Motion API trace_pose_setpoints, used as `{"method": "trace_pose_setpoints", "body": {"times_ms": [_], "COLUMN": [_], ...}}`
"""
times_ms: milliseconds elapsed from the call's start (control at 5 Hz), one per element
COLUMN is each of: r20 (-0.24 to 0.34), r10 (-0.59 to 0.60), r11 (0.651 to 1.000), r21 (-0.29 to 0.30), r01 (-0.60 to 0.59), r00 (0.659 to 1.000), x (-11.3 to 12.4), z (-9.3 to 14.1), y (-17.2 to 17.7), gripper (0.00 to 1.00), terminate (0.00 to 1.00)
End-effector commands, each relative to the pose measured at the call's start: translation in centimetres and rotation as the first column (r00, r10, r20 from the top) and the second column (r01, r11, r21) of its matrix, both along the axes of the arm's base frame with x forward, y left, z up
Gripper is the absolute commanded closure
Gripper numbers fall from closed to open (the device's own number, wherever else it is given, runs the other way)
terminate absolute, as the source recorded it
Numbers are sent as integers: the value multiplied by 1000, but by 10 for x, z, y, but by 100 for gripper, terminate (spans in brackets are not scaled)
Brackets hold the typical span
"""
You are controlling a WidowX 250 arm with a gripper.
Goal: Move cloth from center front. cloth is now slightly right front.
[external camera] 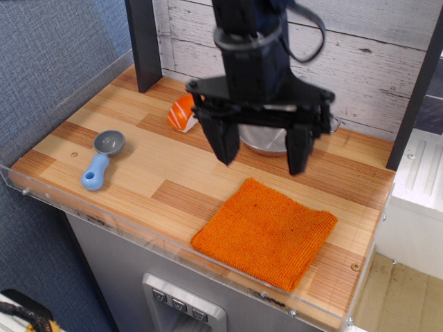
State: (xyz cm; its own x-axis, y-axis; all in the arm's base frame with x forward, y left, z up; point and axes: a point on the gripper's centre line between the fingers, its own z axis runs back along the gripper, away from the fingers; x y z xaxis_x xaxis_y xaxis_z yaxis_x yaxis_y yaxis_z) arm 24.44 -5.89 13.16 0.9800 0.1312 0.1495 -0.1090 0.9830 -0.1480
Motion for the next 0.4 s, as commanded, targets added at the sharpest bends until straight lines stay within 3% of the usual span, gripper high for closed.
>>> {"method": "trace_pose_setpoints", "body": {"times_ms": [0, 200], "r20": [-5, -23], "r10": [25, -82], "r11": [997, 987], "r21": [77, 137], "r01": [-24, 84], "r00": [1000, 996], "x": [15, 45], "z": [38, 45], "y": [23, 37], "gripper": [0, 0], "terminate": [0, 0]}}
